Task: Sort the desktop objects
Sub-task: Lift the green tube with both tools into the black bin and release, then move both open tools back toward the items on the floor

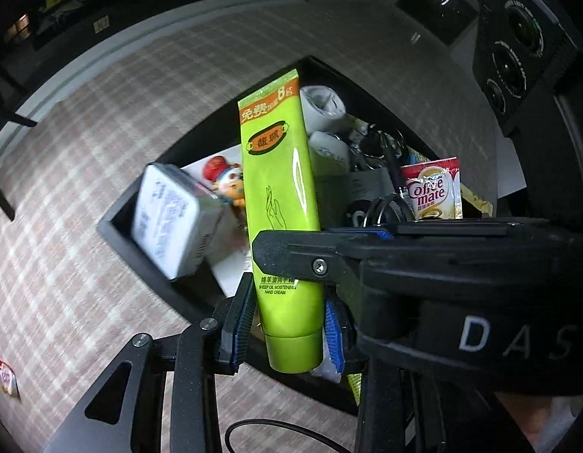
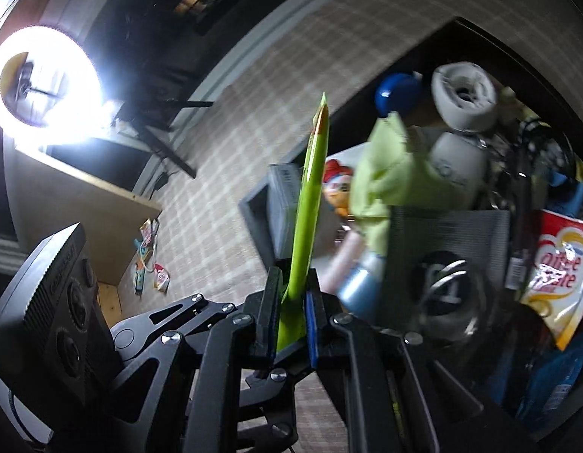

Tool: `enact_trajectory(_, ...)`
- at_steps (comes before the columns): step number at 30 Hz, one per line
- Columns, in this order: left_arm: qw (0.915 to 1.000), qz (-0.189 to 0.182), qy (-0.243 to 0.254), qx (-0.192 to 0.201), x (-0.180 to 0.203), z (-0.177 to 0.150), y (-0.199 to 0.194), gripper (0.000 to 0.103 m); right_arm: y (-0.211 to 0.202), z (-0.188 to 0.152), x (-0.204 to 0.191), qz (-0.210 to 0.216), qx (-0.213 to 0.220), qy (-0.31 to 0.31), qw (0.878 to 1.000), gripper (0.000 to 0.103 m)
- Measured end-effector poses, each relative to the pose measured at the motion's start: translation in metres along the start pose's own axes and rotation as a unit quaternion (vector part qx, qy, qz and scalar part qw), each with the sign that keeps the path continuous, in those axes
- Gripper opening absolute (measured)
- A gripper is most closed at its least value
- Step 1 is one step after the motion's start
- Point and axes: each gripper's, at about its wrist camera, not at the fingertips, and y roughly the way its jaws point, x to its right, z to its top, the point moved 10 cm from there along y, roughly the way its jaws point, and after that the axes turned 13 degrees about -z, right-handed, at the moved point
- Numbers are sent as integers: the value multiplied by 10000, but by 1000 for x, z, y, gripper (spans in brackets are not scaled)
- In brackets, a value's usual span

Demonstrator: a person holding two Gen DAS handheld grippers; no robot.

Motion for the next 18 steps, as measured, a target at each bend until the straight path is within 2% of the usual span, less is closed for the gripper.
enact_trajectory(3,10000,-28,-3,-52,3,0,5,32,1,3,11,-7,-28,67,10000,12)
enact_trajectory(10,9999,63,-67,-66,4,1,4,40,5,5,21,-226,-35,141,9996,15)
enact_trajectory(12,9999,113,-79,-30,1,0,-1,43,3,5,23,-268,-52,178,9995,19)
enact_trajectory(14,9999,112,-102,-27,-1,-1,-3,43,-4,10,27,-420,78,140,9990,32)
enact_trajectory(18,9993,298,-160,174,-13,-2,-22,43,-19,17,26,-580,319,14,9978,36)
